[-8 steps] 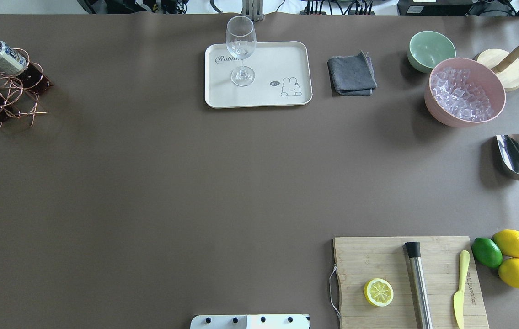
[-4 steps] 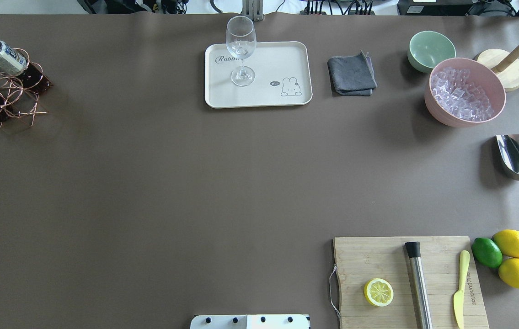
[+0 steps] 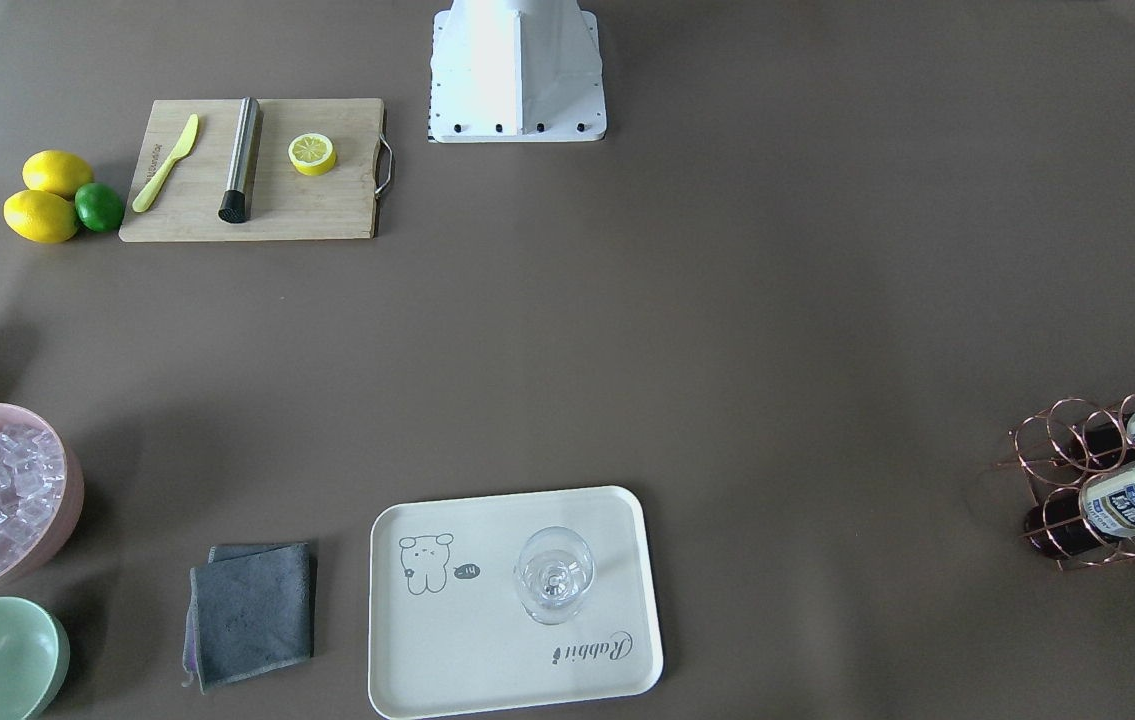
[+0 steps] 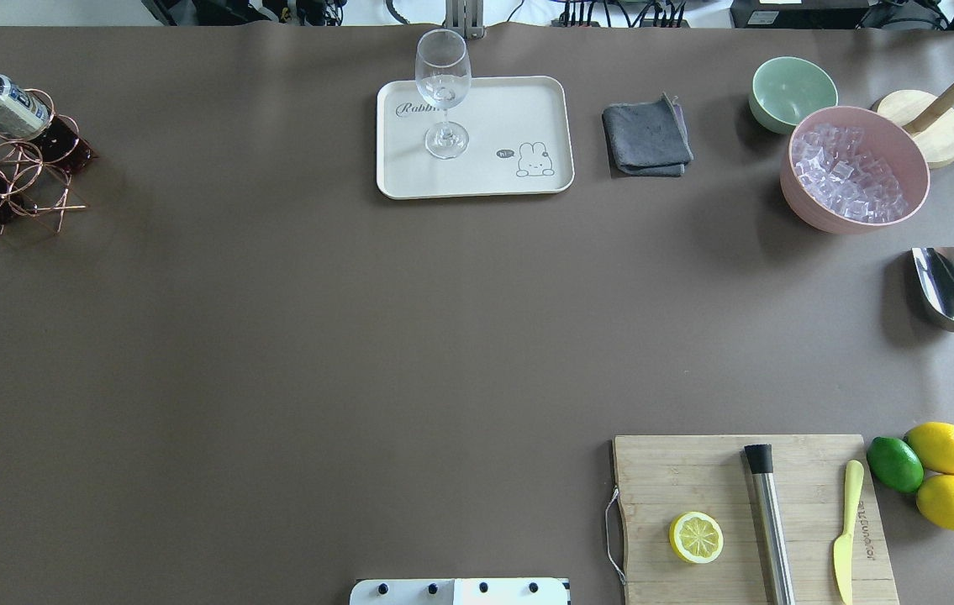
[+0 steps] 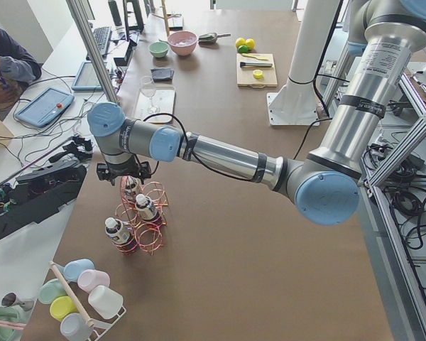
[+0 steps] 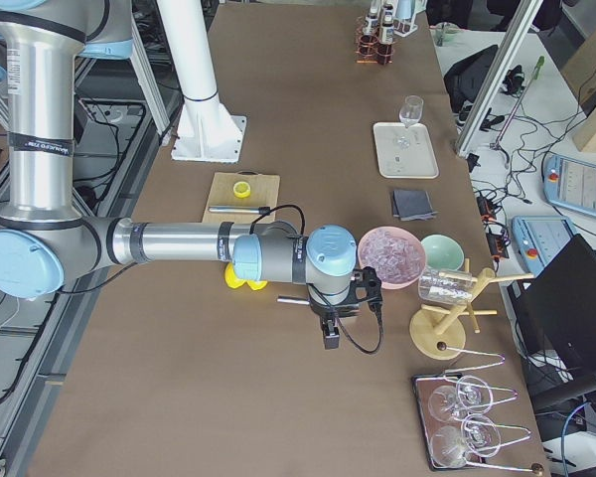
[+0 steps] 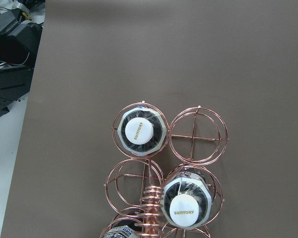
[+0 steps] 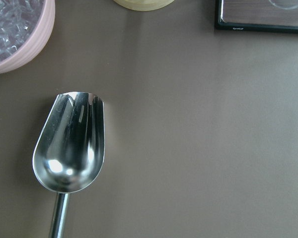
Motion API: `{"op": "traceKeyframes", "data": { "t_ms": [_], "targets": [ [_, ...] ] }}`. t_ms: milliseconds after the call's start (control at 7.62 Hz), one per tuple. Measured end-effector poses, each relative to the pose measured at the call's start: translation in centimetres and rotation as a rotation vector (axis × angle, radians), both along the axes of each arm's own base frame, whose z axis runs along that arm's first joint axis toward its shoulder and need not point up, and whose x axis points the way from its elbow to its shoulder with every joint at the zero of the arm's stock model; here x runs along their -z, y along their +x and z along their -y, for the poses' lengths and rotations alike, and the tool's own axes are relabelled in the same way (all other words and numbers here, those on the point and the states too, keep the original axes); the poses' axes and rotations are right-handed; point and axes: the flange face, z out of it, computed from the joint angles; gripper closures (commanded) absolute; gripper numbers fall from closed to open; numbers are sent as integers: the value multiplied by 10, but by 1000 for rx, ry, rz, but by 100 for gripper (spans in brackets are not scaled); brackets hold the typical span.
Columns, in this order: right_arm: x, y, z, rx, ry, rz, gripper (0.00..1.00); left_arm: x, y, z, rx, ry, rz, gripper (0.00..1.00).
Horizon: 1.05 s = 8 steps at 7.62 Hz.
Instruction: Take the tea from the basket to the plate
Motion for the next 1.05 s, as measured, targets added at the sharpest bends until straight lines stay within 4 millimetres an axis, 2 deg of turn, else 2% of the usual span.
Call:
{"op": "traceKeyframes", "data": {
  "t_ms": [131,263,394,788,1051],
  "targets": [
    [0,0,0,1,0,0,0,-3,0,0,-3,0,1,37],
    [0,-1,0,2,1,0,0,-4,0,0,-7,4,1,65],
    [0,-1,0,3,0,0,0,-4,0,0,-9,4,1,100],
    [-1,-2,0,4,-1,0,0,-3,-1,0,-6,1,0,100],
    [-1,-2,0,4,-1,0,0,10,-9,-1,6,18,-6,100]
  ]
}}
